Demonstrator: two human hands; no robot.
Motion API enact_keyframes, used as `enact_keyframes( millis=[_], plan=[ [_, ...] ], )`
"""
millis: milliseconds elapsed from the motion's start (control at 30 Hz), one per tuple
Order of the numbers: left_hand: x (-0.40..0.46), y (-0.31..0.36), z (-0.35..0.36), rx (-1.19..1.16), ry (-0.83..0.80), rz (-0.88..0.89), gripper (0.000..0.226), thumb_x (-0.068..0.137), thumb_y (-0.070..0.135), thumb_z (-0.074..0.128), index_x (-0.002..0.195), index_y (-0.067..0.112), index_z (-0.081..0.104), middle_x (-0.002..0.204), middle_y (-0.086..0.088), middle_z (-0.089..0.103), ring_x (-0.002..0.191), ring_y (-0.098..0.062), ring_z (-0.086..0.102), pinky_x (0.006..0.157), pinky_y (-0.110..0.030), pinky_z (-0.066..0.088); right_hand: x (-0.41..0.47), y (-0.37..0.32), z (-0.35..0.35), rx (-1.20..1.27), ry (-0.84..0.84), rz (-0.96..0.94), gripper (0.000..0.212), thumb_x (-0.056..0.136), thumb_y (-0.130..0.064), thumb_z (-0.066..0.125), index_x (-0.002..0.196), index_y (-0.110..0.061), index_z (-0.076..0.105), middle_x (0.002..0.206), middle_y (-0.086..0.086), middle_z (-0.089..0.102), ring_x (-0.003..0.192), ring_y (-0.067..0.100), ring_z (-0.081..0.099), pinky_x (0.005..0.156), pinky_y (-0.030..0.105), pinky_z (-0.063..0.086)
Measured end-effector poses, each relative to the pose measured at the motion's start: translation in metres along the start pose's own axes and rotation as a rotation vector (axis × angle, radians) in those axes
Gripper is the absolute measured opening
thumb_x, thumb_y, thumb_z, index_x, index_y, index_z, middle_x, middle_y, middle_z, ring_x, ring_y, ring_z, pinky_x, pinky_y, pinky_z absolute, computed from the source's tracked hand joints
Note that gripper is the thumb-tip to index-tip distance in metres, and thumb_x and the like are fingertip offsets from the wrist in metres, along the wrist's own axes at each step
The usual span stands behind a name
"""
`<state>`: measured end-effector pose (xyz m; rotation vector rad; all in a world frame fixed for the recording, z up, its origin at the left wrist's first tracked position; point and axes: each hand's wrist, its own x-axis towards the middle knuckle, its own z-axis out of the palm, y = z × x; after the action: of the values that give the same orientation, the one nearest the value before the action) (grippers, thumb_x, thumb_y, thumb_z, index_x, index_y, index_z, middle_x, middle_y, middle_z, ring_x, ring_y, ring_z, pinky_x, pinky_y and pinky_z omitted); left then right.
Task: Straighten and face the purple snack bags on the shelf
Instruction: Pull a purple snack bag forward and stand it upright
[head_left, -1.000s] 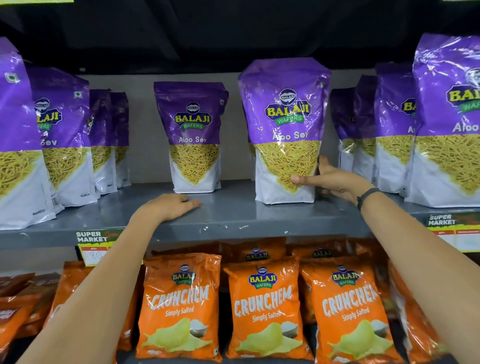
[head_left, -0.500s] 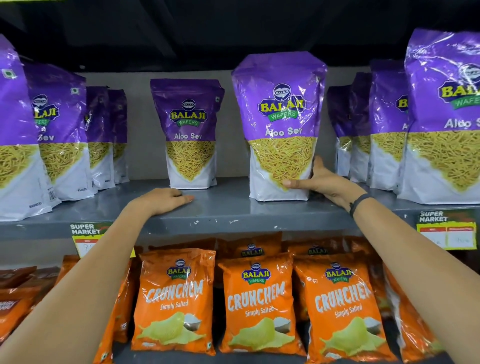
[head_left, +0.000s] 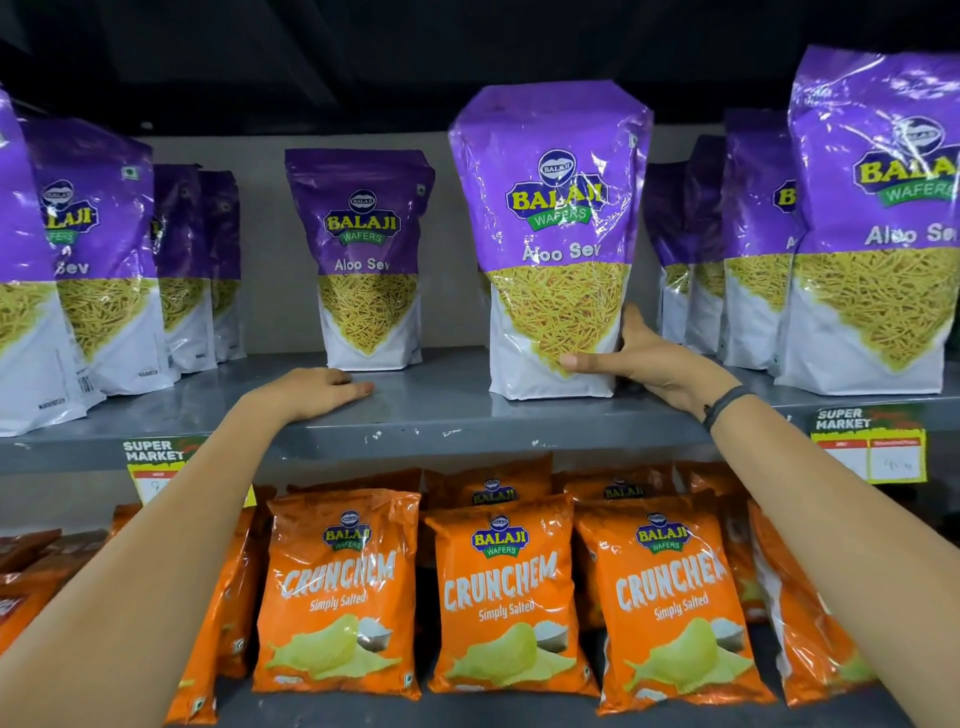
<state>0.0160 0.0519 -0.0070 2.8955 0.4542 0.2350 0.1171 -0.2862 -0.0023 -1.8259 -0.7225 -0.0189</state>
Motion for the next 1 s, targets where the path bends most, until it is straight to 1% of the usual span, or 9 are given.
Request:
enact_keyframes(
  millis=[267,367,500,567,633,767,1000],
  plan=[
    [0.001,-0.003,0.0,-0.01,0.006,-0.007,0.066,0.091,0.059,0.034,0.144,0.02,0.042,0.154,-0.01,0.037,0.14,-0.031,0.035,0.114,-0.039,0.027,-0.007,-0.003,0.001,-0.015,0.011,-0.017,0.141,0.02,-0.062,0.083,0.14,-0.023,0.019,0.128,-0.01,0.043,0.123,0.011,0.041,0.101,0.025,0.033],
    [0.001,-0.002,0.0,-0.006,0.007,-0.013,0.065,0.092,0.058,0.034,0.144,0.021,0.041,0.154,-0.011,0.037,0.14,-0.032,0.035,0.114,-0.039,0.027,-0.009,-0.003,0.0,-0.023,0.017,-0.021,0.139,0.02,-0.063,0.083,0.137,-0.024,0.021,0.123,-0.014,0.044,0.122,0.01,0.041,0.101,0.025,0.034],
    [0.0,-0.001,0.0,0.005,0.008,-0.005,0.064,0.092,0.057,0.033,0.144,0.02,0.041,0.154,-0.01,0.037,0.14,-0.032,0.035,0.113,-0.038,0.028,-0.012,-0.003,0.0,-0.015,0.016,-0.029,0.13,0.021,-0.061,0.084,0.131,-0.027,0.024,0.121,-0.017,0.047,0.123,0.01,0.043,0.102,0.025,0.034],
    [0.0,-0.001,0.0,0.001,0.011,-0.005,0.065,0.092,0.058,0.034,0.144,0.02,0.04,0.155,-0.01,0.036,0.141,-0.032,0.035,0.114,-0.039,0.027,-0.014,-0.004,0.0,-0.007,0.015,-0.036,0.12,0.026,-0.057,0.084,0.127,-0.027,0.025,0.114,-0.022,0.048,0.122,0.01,0.044,0.099,0.024,0.034],
    [0.0,-0.001,0.0,-0.001,0.01,-0.006,0.066,0.092,0.058,0.033,0.145,0.019,0.039,0.156,-0.01,0.035,0.141,-0.031,0.034,0.115,-0.039,0.026,-0.016,-0.004,0.0,-0.002,0.019,-0.036,0.115,0.031,-0.053,0.084,0.126,-0.026,0.025,0.112,-0.022,0.048,0.123,0.011,0.044,0.097,0.023,0.034],
    [-0.001,-0.001,0.0,0.003,0.01,0.0,0.065,0.092,0.057,0.033,0.145,0.019,0.039,0.156,-0.01,0.034,0.142,-0.031,0.033,0.115,-0.039,0.026,-0.017,-0.004,0.0,-0.006,0.032,-0.039,0.126,0.018,-0.062,0.084,0.124,-0.027,0.026,0.112,-0.022,0.049,0.119,0.01,0.046,0.096,0.023,0.036],
    [-0.002,0.001,-0.001,0.004,0.008,-0.001,0.064,0.093,0.057,0.033,0.145,0.02,0.039,0.156,-0.01,0.034,0.141,-0.032,0.034,0.114,-0.038,0.027,-0.018,-0.004,-0.002,0.011,0.024,-0.039,0.126,0.017,-0.062,0.085,0.123,-0.028,0.026,0.113,-0.021,0.05,0.119,0.011,0.047,0.097,0.025,0.036]
  ],
)
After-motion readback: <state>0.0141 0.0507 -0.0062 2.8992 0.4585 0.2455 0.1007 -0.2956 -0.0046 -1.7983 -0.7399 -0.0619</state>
